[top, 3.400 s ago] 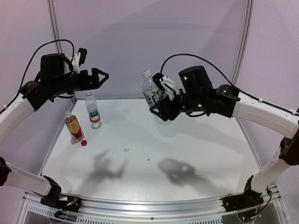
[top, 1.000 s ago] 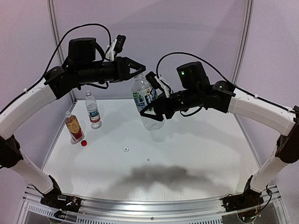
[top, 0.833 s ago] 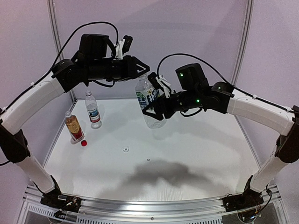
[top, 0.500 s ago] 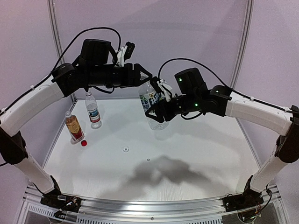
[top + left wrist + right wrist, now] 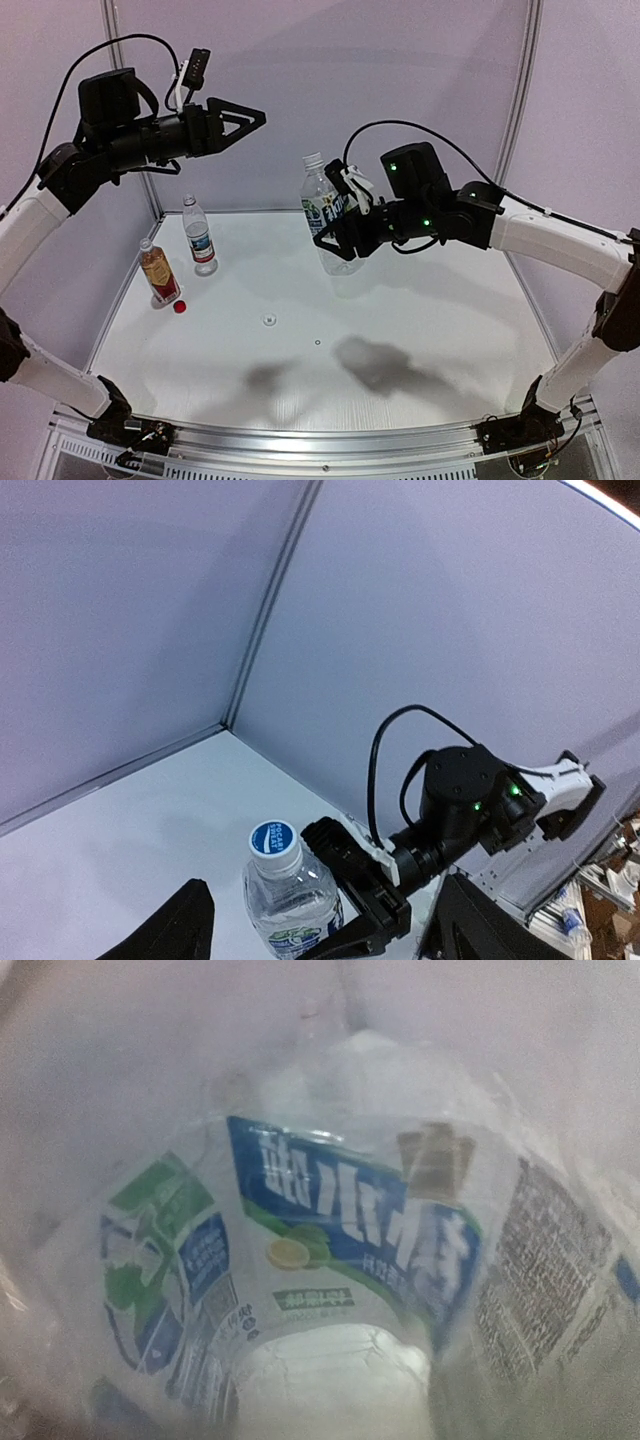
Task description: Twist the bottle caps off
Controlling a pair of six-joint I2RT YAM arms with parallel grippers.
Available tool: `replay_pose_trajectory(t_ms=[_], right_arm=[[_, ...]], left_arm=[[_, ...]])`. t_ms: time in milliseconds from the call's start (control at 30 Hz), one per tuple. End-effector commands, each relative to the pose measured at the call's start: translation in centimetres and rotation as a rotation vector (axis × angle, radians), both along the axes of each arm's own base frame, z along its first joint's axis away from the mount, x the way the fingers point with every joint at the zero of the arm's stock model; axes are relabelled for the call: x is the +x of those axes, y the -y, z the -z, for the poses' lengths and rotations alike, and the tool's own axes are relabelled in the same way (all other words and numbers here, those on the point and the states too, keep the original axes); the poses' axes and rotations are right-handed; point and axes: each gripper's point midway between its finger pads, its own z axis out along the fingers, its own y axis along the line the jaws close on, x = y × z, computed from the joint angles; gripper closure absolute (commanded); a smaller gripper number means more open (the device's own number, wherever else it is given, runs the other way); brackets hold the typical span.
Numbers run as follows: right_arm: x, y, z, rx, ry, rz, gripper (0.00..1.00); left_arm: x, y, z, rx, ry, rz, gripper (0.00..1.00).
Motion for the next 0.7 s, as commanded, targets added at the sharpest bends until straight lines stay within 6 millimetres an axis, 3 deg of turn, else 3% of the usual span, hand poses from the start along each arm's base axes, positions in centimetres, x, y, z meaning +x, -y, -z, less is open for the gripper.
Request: replay_pose_trajectory(t_ms=[0,233,500,667], right_arm=[[-2.6,-0.5,-3.2,0.100,0.007,-0.139,0.37],[-6.0,-1.9,-4.8,0.204,-0.025,-0.345,0.35],[-7.0,-2.2,-5.2,0.218,-0.031,-0.414,0.35],[-7.4,-2.2,-5.0,0.214,-0.041,-0.430,0.36]], left_arm=[[-3.0,0.8,-0.2,-0.056,0.089,0.247,0.24],[-3.7,1.7,-1.6,-0.115,0.201,0.342,0.22],[-1.7,4.1,0.4,-0.098,0.127,0.374,0.24],[-1.4,5.9,1.2,-0.071,0.078,0.410,0.31]])
